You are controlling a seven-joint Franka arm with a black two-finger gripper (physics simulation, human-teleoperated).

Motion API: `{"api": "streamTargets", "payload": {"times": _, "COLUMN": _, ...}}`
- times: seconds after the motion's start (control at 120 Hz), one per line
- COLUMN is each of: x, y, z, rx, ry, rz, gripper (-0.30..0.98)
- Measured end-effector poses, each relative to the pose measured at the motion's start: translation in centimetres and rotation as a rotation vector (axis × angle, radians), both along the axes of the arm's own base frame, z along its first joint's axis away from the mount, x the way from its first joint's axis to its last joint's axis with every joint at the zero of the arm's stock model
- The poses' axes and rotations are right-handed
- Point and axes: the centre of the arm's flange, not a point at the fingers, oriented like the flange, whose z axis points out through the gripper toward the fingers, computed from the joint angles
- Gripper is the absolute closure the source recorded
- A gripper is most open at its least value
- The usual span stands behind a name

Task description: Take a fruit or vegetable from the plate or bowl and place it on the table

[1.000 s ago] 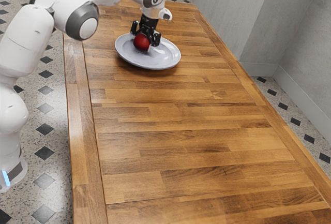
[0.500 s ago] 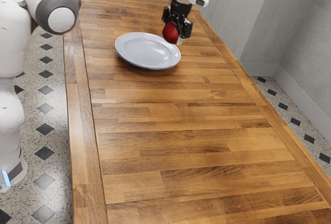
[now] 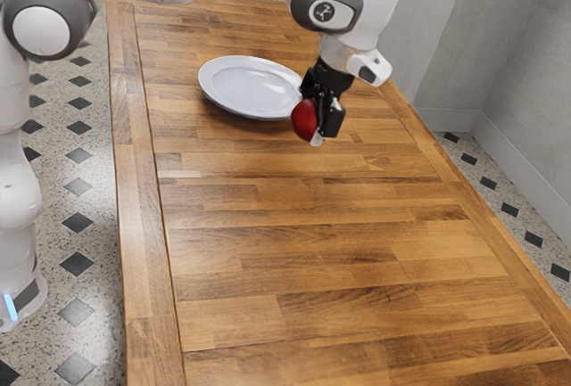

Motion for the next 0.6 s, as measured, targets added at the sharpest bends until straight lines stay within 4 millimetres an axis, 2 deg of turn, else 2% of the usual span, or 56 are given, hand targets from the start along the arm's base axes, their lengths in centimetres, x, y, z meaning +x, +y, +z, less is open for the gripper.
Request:
{"api": "streamTargets", "payload": {"times": 0.083, "x": 0.0, "y": -1.9, "z": 0.2, "rx": 0.001, "ry": -0.02, "rz": -0.024, "gripper": 0.31}}
{"api": "streamTargets", "payload": {"times": 0.183, "x": 0.0, "y": -3.6, "z": 0.8, "rx": -0.004, "ry": -0.047, "rz": -0.041, "gripper": 0.12}}
{"api": "streamTargets", "payload": {"times": 0.292, "x": 0.1, "y": -5.0, "z": 1.4, "rx": -0.01, "ry": -0.068, "rz": -0.051, "gripper": 0.06}}
{"api": "streamTargets", "payload": {"times": 0.517, "x": 0.2, "y": -4.5, "z": 1.7, "rx": -0.01, "ry": -0.083, "rz": -0.016, "gripper": 0.01}}
{"api": "streamTargets", "payload": {"times": 0.6, "x": 0.3, "y": -4.1, "z": 2.7, "rx": -0.006, "ry": -0.103, "rz": -0.003, "gripper": 0.01}}
